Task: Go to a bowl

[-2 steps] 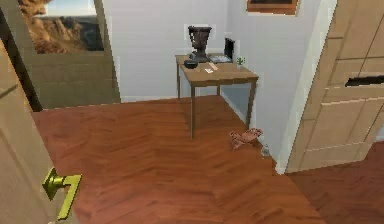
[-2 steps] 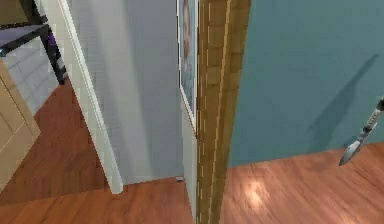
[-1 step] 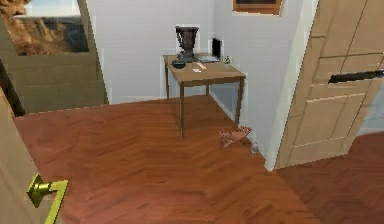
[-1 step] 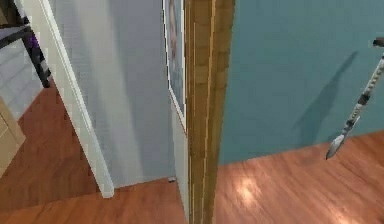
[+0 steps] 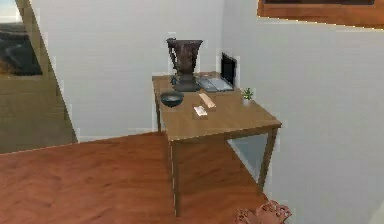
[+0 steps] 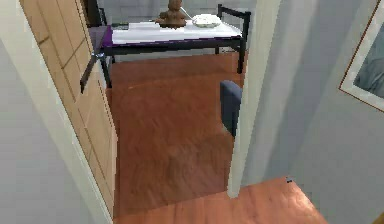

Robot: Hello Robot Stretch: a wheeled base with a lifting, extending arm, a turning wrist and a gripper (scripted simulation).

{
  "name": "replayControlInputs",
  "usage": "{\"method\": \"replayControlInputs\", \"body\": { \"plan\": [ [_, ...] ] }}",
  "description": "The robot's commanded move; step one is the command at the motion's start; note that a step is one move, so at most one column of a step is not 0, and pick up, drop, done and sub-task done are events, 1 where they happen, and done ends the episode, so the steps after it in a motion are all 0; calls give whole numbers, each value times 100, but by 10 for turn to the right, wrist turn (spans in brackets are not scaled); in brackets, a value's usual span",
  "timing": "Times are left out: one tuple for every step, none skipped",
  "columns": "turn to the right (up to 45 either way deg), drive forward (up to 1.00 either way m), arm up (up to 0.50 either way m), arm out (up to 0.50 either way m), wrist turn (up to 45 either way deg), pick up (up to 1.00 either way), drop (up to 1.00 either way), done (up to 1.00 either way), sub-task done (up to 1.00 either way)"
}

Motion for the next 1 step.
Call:
{"method": "replayControlInputs", "body": {
  "plan": [
    [0,50,0,0,0,0,0,0,0]
  ]
}}
